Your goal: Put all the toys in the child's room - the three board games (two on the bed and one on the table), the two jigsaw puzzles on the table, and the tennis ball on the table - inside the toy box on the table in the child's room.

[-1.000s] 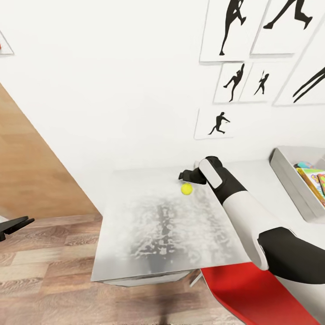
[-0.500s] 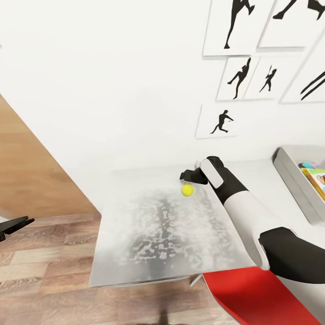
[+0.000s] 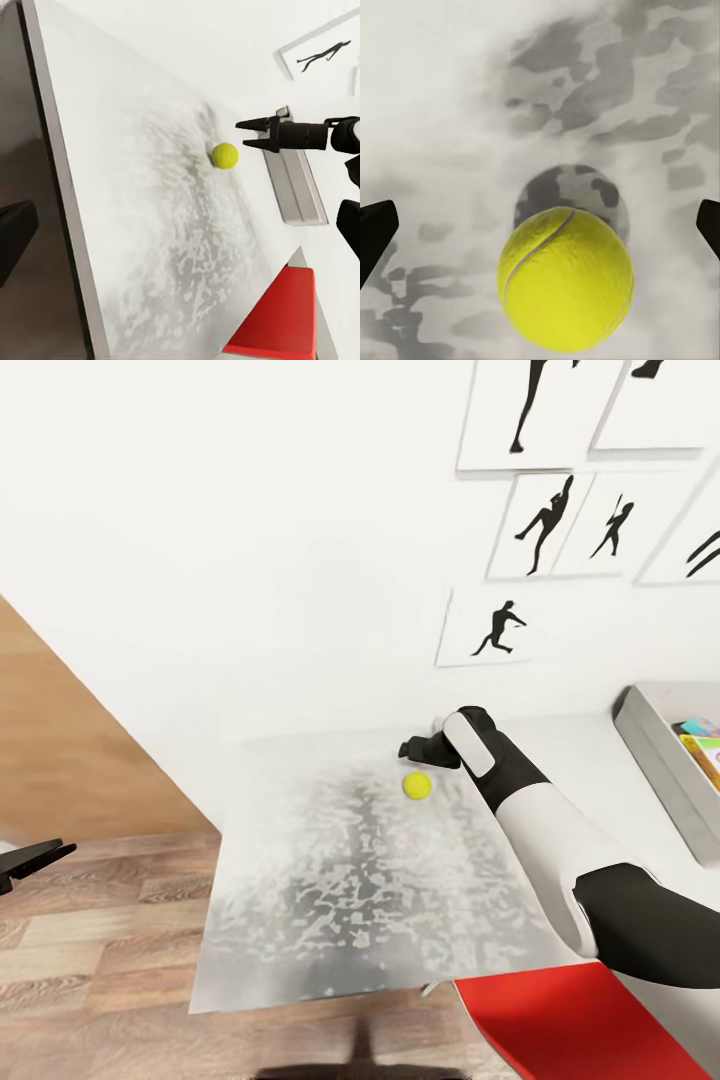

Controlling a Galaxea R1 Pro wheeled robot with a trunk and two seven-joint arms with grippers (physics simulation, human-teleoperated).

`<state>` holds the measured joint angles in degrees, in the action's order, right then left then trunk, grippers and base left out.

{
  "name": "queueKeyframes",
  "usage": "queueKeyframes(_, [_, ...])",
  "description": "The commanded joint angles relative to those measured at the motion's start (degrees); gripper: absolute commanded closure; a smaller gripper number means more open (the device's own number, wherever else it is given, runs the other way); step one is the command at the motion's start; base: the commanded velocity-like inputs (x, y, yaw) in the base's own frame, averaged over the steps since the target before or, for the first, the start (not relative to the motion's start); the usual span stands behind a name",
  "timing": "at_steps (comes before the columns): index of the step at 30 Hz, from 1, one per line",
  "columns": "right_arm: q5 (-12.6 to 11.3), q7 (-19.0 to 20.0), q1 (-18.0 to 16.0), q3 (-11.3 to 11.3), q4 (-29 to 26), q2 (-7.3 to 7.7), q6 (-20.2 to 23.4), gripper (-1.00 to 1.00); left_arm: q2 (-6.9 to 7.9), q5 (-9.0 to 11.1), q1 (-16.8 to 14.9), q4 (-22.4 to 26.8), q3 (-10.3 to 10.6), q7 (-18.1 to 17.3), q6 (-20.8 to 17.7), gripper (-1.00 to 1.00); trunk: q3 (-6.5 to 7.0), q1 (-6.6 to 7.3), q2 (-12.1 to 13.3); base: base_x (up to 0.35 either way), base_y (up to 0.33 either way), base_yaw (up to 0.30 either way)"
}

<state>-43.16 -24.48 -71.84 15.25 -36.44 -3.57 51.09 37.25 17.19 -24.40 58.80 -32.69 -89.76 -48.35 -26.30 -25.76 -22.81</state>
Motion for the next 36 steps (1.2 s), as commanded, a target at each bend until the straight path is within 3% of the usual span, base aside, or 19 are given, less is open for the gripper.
queueKeyframes(1, [-0.61, -0.57, -0.05, 0.20, 0.01, 0.03, 0.06, -1.00, 0.02, -0.05, -0.03, 0.00, 0.00, -0.24, -0.61, -1.00, -0.19, -0.03, -0.10, 0.006, 0.000, 0.000])
queueKeyframes(36, [-0.69, -0.33, 0.52, 0.41, 1.02, 0.14, -0.40, -1.00, 0.07, -0.05, -0.03, 0.00, 0.00, -0.24, -0.61, -1.00, -3.31, -0.03, -0.10, -0.011, 0.000, 0.000])
